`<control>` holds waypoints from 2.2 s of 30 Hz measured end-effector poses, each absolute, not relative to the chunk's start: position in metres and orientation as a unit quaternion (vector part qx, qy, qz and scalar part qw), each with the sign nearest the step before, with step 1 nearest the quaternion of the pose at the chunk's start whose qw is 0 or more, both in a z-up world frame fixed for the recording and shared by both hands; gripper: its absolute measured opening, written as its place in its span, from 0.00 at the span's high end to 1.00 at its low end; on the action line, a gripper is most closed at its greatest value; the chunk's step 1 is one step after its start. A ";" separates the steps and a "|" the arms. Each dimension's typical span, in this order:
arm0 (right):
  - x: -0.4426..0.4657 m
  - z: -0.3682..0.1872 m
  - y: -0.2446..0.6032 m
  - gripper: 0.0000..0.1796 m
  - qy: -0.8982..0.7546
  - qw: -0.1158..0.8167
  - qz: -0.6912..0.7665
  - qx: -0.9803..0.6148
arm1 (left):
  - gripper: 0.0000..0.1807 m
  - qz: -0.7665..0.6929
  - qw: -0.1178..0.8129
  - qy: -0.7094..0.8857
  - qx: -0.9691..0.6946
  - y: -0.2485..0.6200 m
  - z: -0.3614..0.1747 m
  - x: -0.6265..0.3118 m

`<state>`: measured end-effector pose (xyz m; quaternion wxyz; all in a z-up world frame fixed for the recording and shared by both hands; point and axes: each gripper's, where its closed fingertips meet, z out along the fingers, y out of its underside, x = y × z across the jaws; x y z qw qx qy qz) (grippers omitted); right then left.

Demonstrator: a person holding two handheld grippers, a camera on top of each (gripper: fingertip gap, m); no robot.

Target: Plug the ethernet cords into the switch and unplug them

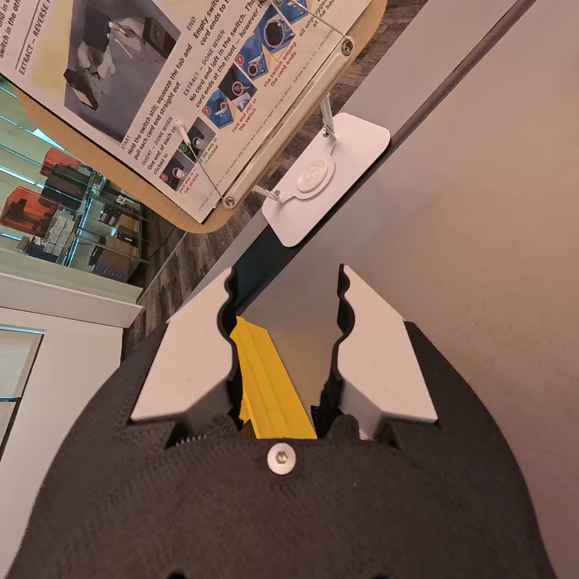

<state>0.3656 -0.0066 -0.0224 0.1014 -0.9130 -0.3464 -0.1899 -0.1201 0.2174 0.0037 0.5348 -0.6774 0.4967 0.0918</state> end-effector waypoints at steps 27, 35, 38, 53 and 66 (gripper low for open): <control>0.336 -0.048 -0.079 0.63 0.105 0.368 0.208 -0.900 | 0.66 0.079 0.526 0.496 -0.687 0.216 0.006 -0.125; 0.329 0.000 0.003 0.94 -0.114 0.358 -0.010 -0.927 | 0.68 0.082 0.531 0.496 -0.682 0.216 0.008 -0.125; 0.325 0.023 0.050 0.95 -0.288 0.349 -0.154 -0.878 | 0.68 0.085 0.531 0.496 -0.682 0.217 0.007 -0.125; 0.323 -0.028 0.137 0.87 -0.372 0.312 -0.198 -0.851 | 0.68 0.103 0.517 0.511 -0.679 0.220 -0.007 -0.120; 0.233 0.026 0.042 0.63 -0.430 0.429 -0.148 -0.780 | 0.68 0.097 0.524 0.507 -0.678 0.218 -0.001 -0.120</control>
